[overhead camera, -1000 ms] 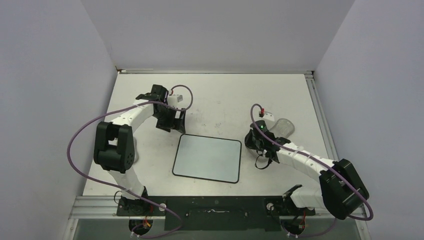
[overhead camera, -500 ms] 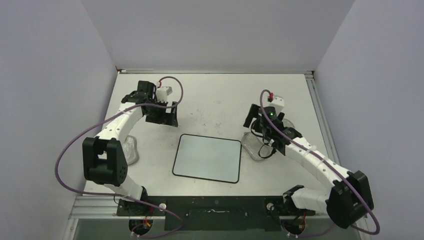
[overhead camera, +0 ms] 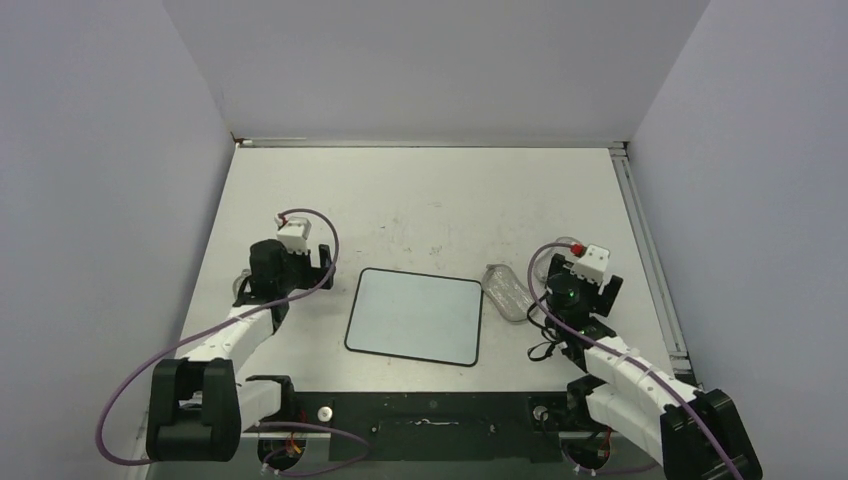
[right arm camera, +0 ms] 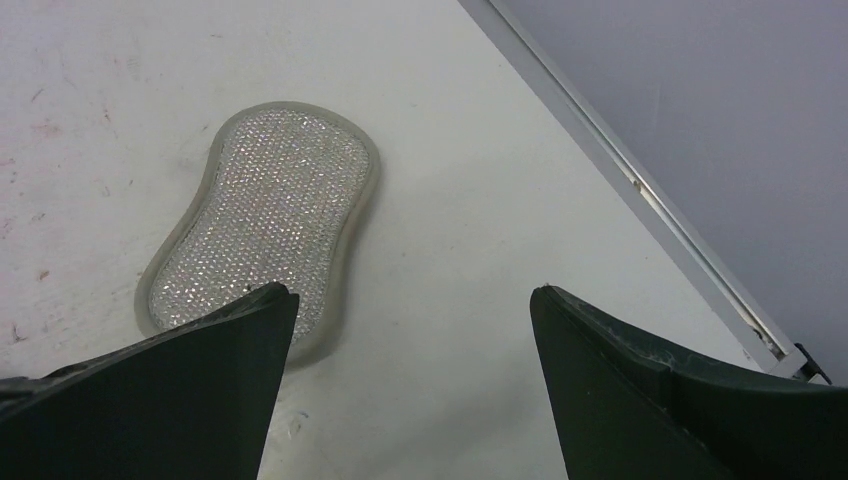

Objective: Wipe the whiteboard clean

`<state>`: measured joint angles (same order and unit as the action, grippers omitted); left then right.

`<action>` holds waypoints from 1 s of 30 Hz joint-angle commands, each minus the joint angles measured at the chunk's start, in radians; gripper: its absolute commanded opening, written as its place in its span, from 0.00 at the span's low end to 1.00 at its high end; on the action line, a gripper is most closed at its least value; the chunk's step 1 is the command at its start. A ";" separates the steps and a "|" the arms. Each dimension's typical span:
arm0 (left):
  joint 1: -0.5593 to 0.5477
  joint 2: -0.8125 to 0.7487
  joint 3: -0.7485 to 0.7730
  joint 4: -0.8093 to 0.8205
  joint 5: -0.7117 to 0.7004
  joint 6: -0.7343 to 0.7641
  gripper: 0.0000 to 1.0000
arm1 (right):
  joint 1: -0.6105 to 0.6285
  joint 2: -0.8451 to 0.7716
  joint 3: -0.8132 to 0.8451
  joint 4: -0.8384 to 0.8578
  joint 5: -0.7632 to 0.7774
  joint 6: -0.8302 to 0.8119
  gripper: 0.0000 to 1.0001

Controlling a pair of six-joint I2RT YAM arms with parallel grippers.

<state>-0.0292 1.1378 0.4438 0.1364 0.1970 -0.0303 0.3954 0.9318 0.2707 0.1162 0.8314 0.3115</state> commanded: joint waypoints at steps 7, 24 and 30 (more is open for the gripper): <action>0.006 0.101 -0.097 0.561 -0.117 0.013 0.96 | -0.224 0.214 -0.148 0.844 -0.203 -0.140 0.90; 0.023 0.322 -0.217 1.010 -0.133 -0.018 0.96 | -0.178 0.711 -0.163 1.426 -0.473 -0.379 0.90; 0.023 0.338 -0.193 0.992 -0.127 -0.028 0.96 | -0.310 0.685 -0.007 1.069 -0.552 -0.225 0.90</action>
<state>-0.0120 1.4738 0.2306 1.0019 0.0544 -0.0452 0.1738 1.6329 0.1822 1.2591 0.3962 0.0273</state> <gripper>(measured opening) 0.963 0.897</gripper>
